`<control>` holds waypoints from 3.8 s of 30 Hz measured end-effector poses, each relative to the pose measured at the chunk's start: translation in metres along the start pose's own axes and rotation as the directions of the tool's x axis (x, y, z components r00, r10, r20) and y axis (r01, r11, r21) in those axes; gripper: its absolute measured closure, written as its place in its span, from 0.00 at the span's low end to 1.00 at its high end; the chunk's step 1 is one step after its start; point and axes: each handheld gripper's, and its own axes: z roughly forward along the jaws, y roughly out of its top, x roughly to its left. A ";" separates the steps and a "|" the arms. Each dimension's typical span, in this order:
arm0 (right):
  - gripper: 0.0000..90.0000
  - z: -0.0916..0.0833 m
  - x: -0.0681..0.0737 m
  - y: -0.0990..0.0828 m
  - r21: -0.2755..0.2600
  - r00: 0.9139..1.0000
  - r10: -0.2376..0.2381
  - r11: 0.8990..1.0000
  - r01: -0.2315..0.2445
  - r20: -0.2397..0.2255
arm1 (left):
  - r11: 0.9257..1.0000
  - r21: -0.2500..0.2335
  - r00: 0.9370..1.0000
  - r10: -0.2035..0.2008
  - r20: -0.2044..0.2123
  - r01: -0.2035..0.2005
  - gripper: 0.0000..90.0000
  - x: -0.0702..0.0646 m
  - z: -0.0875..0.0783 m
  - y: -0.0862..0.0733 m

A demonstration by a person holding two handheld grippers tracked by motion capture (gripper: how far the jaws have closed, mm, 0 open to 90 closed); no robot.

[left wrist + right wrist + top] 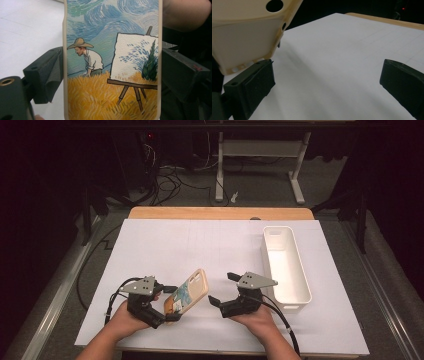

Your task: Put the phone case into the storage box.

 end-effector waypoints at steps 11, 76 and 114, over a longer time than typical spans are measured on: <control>0.00 0.001 0.004 0.000 -0.013 0.984 -0.012 1.000 0.009 -0.178 | 1.000 0.004 1.000 -0.011 0.015 0.011 0.13 0.000 -0.001 0.001; 0.00 0.009 0.003 0.029 -0.172 0.863 -0.034 0.983 -0.061 -0.503 | 0.998 0.051 0.996 -0.027 0.089 0.023 0.14 -0.005 -0.004 -0.001; 0.09 0.011 0.007 0.028 -0.191 0.846 -0.047 0.979 -0.066 -0.531 | 0.997 0.077 0.993 -0.039 0.110 0.030 0.14 -0.007 -0.001 -0.004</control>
